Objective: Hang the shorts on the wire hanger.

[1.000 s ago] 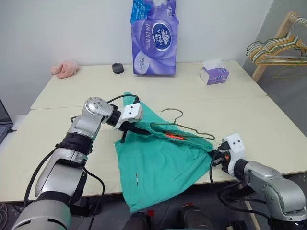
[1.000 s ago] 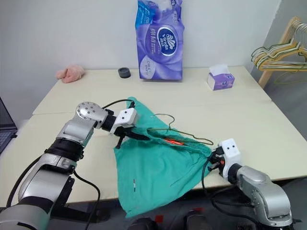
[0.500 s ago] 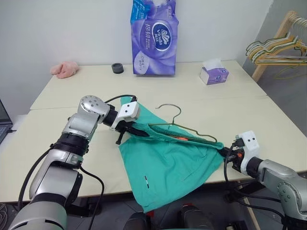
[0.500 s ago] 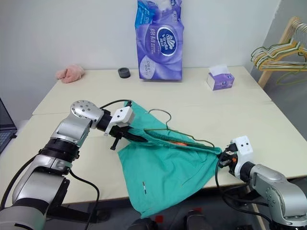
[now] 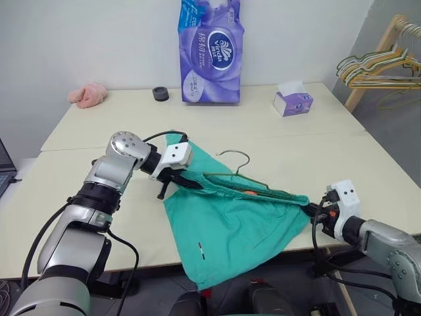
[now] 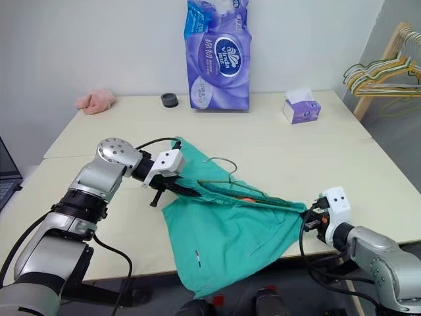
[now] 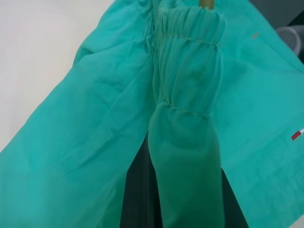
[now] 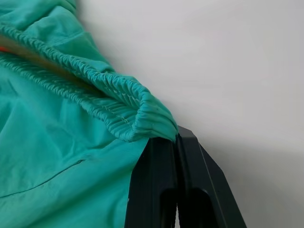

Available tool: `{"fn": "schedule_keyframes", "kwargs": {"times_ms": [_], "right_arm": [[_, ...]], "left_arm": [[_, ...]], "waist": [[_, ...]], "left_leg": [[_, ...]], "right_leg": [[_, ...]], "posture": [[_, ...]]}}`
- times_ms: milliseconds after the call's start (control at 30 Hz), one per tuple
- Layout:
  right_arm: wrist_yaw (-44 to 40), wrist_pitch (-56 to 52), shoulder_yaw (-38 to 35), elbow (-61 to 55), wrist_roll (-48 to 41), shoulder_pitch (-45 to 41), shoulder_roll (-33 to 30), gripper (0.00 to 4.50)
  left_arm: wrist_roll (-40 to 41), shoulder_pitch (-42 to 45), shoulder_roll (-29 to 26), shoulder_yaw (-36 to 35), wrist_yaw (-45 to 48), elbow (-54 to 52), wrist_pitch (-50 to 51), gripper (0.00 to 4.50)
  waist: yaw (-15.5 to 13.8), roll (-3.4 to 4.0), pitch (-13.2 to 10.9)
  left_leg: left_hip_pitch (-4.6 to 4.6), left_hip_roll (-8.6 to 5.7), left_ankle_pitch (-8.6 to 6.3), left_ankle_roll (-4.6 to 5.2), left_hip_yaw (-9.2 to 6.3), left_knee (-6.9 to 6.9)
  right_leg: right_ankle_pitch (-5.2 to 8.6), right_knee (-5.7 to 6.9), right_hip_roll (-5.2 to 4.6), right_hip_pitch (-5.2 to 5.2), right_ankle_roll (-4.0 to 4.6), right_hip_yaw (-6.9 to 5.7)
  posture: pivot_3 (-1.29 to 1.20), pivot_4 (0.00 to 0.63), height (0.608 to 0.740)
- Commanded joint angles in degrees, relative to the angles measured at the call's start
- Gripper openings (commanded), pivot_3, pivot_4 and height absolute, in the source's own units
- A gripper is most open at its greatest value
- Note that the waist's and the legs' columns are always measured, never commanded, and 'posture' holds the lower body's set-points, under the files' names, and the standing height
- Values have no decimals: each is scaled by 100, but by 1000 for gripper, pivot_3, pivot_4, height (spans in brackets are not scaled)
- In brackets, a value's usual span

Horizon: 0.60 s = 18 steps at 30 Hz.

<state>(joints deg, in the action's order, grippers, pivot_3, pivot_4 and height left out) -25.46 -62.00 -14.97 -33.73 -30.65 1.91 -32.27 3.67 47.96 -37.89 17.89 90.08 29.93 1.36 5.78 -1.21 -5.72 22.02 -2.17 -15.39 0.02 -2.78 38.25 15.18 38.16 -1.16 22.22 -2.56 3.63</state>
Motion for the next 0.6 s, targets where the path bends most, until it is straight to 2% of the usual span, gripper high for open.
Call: {"fn": "schedule_keyframes", "kwargs": {"times_ms": [33, 133, 300, 600], "right_arm": [[-70, 21, 25, -421, 51, 22, -433, 34], [-147, 125, 405, -671, 180, -153, -824, 34], [-40, 76, 964, -624, 370, -853, -1077, 34], [-542, 118, 1469, -422, 484, -1906, -1775, 34]], "left_arm": [[-180, 187, -53, -94, -205, 170, -245, 0], [-312, 246, 102, -64, -451, 344, -487, 0], [-345, 257, 449, -31, -618, 318, -505, 0], [-561, 126, 750, 59, -928, 271, -692, 0]], "waist": [[-1, 0, 0], [3, 0, 0], [20, -1, 0], [59, -1, 0]], "left_leg": [[0, 0, 0, 0, 0, 0], [0, -2, 0, 0, 2, 0], [1, -1, 0, 0, 4, 2], [8, -2, 0, 0, 1, -2]], "right_leg": [[0, -1, 0, 0, 0, 0], [1, -2, 0, -1, -2, 1], [15, -4, -1, 0, -27, 3], [0, -6, -4, 6, -1, 2]], "posture": [[-170, 73, 740], [-176, 72, 740], [-181, 68, 740], [-181, 63, 740]]}}
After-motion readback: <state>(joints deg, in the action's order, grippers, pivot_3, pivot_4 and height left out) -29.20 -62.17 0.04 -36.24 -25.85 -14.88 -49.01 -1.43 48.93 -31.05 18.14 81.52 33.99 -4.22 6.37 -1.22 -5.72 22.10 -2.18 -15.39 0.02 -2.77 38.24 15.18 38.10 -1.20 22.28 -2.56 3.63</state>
